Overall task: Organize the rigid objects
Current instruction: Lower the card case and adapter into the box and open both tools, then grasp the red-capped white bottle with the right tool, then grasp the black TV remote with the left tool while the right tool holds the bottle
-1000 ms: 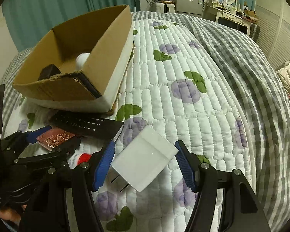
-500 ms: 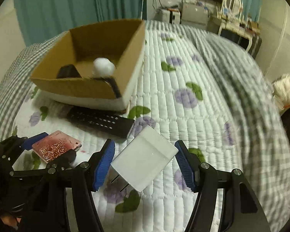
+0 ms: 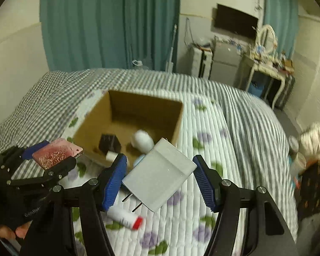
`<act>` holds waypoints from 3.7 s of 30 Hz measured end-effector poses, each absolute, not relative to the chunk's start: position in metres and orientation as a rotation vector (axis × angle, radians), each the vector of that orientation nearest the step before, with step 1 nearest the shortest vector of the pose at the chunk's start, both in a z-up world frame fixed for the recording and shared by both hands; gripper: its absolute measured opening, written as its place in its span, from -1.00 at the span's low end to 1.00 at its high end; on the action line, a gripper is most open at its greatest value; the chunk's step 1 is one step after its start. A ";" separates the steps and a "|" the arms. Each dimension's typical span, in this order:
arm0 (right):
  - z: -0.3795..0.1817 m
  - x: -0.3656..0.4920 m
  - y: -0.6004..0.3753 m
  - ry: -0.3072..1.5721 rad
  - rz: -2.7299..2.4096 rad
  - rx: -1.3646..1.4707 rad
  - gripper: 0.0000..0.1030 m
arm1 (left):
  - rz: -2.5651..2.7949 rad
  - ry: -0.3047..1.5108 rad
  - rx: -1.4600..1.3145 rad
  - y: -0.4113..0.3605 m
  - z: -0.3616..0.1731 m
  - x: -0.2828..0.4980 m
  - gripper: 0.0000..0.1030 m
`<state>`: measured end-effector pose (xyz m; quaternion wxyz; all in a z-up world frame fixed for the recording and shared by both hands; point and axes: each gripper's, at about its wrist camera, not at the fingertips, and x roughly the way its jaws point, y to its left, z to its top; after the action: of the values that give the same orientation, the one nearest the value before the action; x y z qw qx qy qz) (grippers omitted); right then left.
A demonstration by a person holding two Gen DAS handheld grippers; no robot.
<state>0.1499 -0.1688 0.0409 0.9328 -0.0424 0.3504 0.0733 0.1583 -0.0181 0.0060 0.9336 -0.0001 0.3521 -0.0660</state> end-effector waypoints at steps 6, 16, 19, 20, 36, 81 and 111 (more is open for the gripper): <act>0.050 0.206 -0.158 0.693 0.201 -0.071 0.24 | -0.146 0.691 0.022 -0.017 0.006 0.207 0.37; 0.003 0.284 -0.157 0.749 0.223 -0.064 0.24 | -0.138 0.743 0.041 -0.028 -0.052 0.281 0.37; -0.015 0.295 -0.158 0.773 0.228 -0.062 0.24 | -0.175 0.747 0.027 -0.028 -0.063 0.287 0.38; -0.021 0.298 -0.159 0.782 0.228 -0.061 0.24 | -0.181 0.747 0.015 -0.027 -0.064 0.288 0.38; 0.009 0.296 -0.157 0.726 0.212 -0.044 0.54 | -0.158 0.707 0.087 -0.030 -0.018 0.243 0.52; -0.151 0.126 -0.102 1.014 0.436 -0.332 0.46 | 0.052 0.898 0.065 0.014 -0.133 0.106 0.99; -0.107 0.210 -0.251 0.817 0.235 0.143 -0.32 | 0.013 0.937 0.027 -0.065 -0.134 0.155 0.99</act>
<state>0.2105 -0.2512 -0.1066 0.9085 0.0691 0.3961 0.1140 0.1549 -0.0652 -0.1338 0.8922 0.0132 0.4514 0.0064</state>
